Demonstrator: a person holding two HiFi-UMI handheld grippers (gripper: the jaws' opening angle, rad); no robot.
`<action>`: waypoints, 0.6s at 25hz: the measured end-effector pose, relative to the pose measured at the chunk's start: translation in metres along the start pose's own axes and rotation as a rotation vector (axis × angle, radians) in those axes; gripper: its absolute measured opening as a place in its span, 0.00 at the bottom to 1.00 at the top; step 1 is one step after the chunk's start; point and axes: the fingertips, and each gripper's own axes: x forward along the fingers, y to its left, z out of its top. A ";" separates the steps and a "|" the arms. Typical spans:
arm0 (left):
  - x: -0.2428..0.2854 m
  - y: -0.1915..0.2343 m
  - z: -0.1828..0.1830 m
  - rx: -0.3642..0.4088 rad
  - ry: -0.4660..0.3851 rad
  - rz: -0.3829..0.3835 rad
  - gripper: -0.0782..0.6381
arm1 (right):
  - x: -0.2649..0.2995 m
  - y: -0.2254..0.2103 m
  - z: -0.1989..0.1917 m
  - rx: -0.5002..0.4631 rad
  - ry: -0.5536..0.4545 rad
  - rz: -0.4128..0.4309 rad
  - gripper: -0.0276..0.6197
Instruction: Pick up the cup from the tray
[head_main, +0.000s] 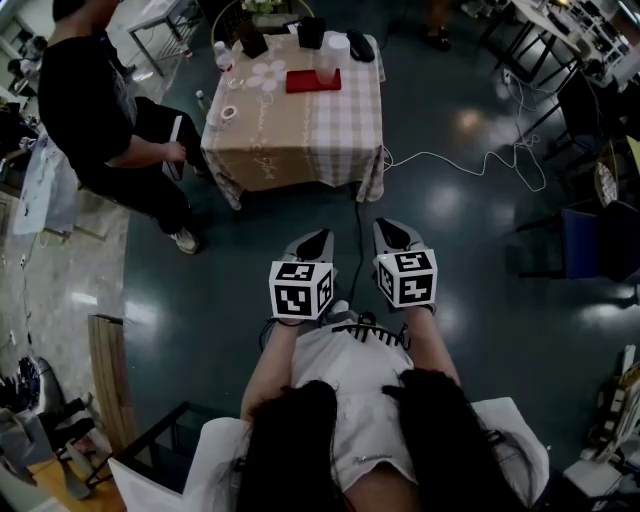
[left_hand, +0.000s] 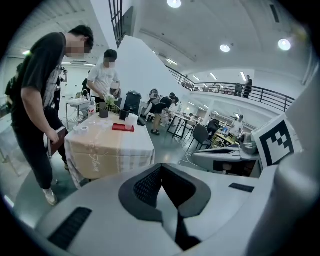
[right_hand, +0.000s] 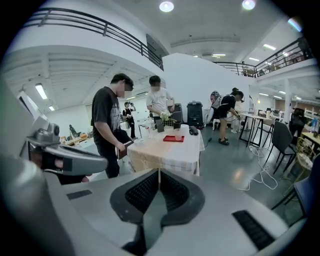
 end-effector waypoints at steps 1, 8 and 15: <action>0.000 0.000 0.000 -0.004 -0.002 0.001 0.12 | -0.001 -0.001 0.001 -0.007 -0.009 0.003 0.06; 0.000 0.007 0.001 -0.066 -0.006 0.009 0.12 | 0.004 0.008 0.010 0.009 -0.033 0.089 0.37; 0.009 0.026 0.008 -0.061 0.001 0.018 0.12 | 0.017 0.002 0.016 -0.007 -0.041 0.068 0.46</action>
